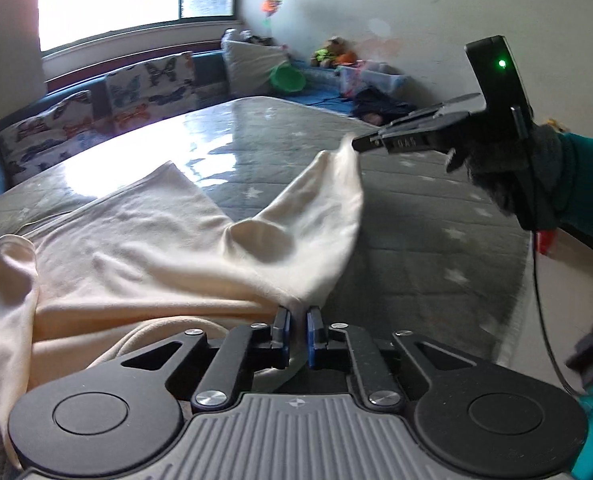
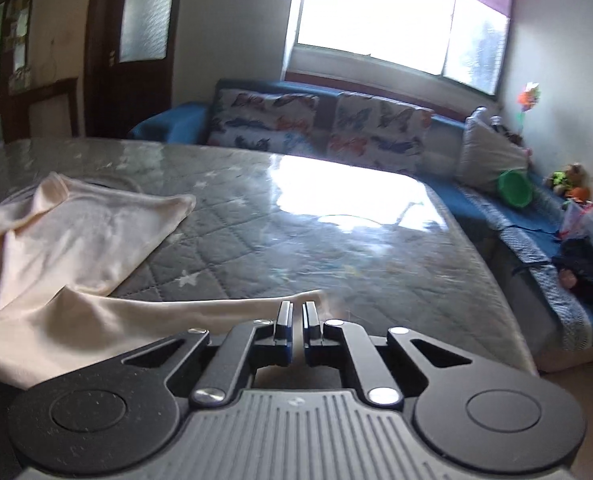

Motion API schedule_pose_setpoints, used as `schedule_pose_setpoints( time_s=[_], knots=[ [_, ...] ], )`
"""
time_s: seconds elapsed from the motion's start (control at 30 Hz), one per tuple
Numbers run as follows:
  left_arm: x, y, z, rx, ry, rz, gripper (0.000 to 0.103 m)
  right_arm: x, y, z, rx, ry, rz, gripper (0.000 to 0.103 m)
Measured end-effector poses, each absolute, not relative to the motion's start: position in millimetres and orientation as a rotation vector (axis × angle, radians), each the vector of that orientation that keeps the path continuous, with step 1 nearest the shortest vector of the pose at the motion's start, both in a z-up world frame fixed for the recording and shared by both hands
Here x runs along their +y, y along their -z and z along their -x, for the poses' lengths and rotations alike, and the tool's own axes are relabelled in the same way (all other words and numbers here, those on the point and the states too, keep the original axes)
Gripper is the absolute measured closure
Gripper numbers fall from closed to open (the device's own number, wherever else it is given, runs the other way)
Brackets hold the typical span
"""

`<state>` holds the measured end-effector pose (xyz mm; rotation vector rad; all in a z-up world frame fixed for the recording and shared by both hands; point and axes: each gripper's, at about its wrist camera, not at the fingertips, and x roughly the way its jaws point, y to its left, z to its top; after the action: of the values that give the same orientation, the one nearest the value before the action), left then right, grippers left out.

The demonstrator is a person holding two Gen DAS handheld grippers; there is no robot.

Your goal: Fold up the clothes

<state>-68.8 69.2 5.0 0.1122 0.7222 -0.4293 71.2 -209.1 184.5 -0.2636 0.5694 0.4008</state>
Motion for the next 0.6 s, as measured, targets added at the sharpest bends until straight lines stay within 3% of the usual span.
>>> schedule_pose_setpoints(
  time_s=[0.2, 0.3, 0.37, 0.5, 0.6],
  knots=[
    [66, 5, 82, 0.76, 0.477, -0.151, 0.098, -232, -175, -55, 0.629, -0.325, 0.243, 0.096],
    [67, 6, 84, 0.763, 0.471, -0.153, 0.097, -231, -176, -57, 0.623, -0.34, 0.219, 0.081],
    [69, 4, 86, 0.763, 0.462, -0.15, 0.094, -224, -176, -65, 0.622, -0.358, 0.202, 0.056],
    [74, -2, 94, 0.747, 0.456, -0.135, 0.092, -209, -166, -81, 0.649, -0.386, 0.18, 0.056],
    [82, -10, 97, 0.732, 0.442, -0.103, 0.086, -198, -152, -91, 0.677, -0.403, 0.185, 0.049]
  ],
)
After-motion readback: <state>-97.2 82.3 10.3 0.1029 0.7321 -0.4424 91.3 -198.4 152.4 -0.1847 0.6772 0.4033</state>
